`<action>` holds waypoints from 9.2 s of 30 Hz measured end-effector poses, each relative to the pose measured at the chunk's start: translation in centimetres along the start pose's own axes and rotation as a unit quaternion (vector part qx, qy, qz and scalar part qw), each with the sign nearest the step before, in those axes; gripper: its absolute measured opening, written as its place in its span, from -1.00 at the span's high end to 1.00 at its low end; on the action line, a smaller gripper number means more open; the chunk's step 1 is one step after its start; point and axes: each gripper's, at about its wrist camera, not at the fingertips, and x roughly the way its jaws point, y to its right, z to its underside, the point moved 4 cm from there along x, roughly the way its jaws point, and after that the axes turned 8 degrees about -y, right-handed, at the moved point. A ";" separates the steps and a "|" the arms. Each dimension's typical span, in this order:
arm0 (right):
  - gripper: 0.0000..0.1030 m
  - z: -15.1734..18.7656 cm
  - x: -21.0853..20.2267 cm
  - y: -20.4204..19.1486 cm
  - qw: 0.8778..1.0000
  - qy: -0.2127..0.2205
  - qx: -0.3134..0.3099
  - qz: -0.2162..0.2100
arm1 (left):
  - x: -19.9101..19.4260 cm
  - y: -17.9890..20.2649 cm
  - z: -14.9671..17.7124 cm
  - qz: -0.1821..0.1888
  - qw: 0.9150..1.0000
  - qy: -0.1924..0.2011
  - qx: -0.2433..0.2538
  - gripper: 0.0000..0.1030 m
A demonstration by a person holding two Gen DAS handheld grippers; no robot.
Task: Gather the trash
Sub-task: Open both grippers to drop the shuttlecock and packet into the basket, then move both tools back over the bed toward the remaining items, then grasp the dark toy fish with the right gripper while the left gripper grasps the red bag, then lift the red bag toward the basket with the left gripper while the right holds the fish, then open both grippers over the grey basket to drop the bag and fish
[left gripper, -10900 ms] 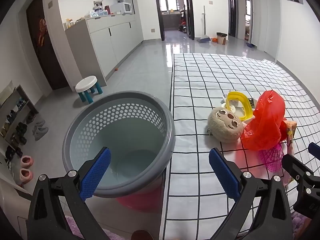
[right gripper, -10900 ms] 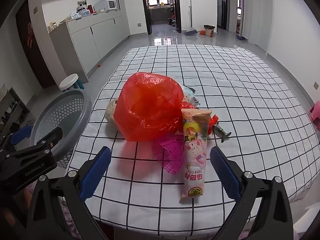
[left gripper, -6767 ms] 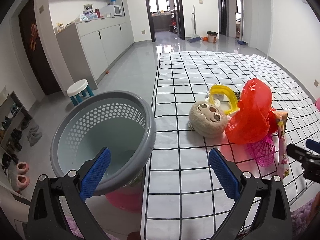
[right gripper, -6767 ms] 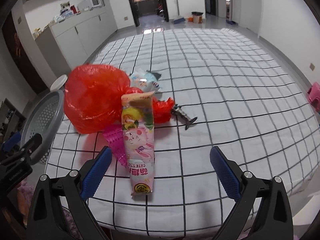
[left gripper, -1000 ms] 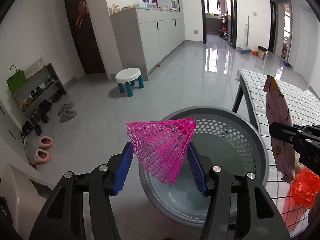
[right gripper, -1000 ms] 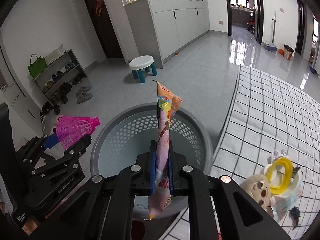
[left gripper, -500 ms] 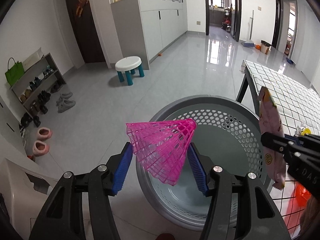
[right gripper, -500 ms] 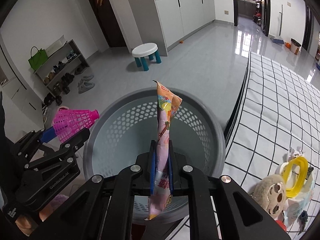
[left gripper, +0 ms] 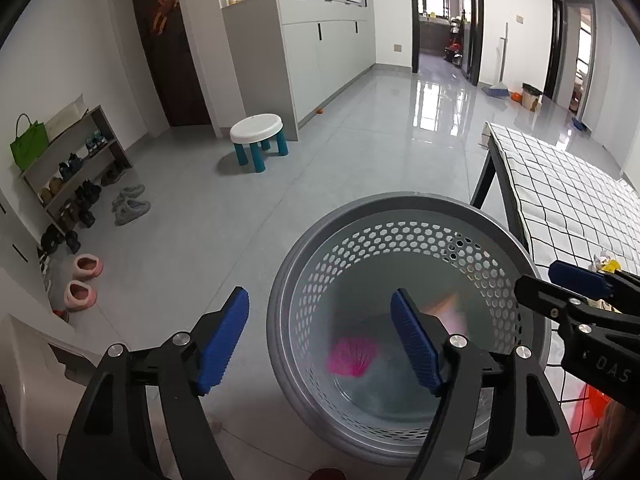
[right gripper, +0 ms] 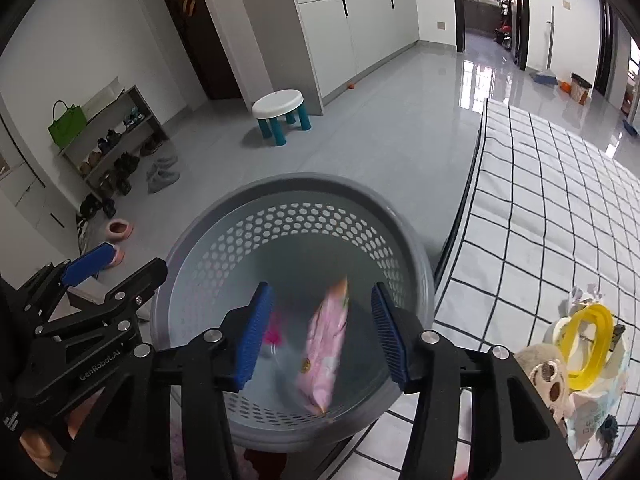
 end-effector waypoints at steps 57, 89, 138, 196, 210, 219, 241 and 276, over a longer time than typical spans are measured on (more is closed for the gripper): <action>-0.41 5.7 -5.8 1.7 0.992 0.064 0.038 0.097 | -4.2 -0.3 1.5 -0.006 0.998 0.063 -0.011 -0.84; -0.43 14.1 -16.6 10.3 0.978 0.099 0.100 0.152 | -11.2 11.4 6.8 0.077 0.992 0.069 0.071 -0.85; -0.43 20.2 -12.8 26.8 0.973 0.012 0.181 0.145 | -9.6 23.8 9.4 0.130 0.982 0.009 0.134 -0.85; 0.54 18.8 -12.8 28.3 0.974 0.026 0.189 0.123 | -10.5 28.9 12.1 0.166 0.976 -0.003 0.144 -0.85; 0.54 19.0 -13.9 28.4 0.974 0.035 0.192 0.111 | -5.9 29.7 12.9 0.164 0.976 -0.050 0.132 0.08; 0.54 18.6 -13.9 26.7 0.977 0.037 0.181 0.110 | -7.4 27.3 13.0 0.173 0.975 -0.036 0.136 0.74; 0.54 12.4 -13.4 14.0 0.989 0.071 0.109 0.074 | -9.4 13.8 4.7 0.112 0.988 0.047 0.097 0.74; 0.54 1.4 -0.6 1.5 0.999 -0.006 0.008 -0.034 | 1.9 3.0 -0.2 0.056 0.998 -0.029 0.015 0.67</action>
